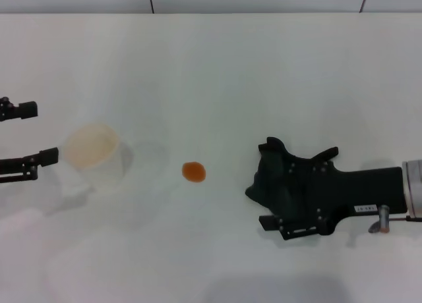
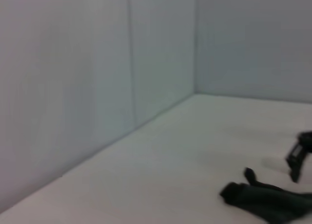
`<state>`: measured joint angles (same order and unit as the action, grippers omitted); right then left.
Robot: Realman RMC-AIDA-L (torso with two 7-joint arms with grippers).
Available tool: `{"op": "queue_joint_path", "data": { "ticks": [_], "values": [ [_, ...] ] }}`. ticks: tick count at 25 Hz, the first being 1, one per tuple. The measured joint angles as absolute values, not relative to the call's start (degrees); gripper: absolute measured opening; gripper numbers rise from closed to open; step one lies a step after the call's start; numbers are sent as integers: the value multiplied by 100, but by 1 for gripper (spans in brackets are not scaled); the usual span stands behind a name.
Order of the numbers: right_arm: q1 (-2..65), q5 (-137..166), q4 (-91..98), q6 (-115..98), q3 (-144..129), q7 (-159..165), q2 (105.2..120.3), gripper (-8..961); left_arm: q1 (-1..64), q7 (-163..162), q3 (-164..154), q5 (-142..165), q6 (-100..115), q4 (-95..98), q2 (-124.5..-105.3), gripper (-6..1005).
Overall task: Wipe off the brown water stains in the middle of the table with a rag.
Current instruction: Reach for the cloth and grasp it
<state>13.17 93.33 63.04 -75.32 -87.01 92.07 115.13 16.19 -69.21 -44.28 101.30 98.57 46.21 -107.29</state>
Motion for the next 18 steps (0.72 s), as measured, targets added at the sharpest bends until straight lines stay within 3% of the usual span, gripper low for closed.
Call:
{"op": "queue_joint_path", "data": {
  "ticks": [9, 18],
  "values": [
    [1459, 9283, 6450, -7439, -8698, 9369, 11513, 841, 2196, -7560, -4385, 11022, 10465, 4763, -10550, 880],
    [1683, 9526, 6497, -7357, -8656, 9944, 11503, 841, 2227, -7801, -4375, 11002, 10866, 4922, -10508, 880]
  ]
}}
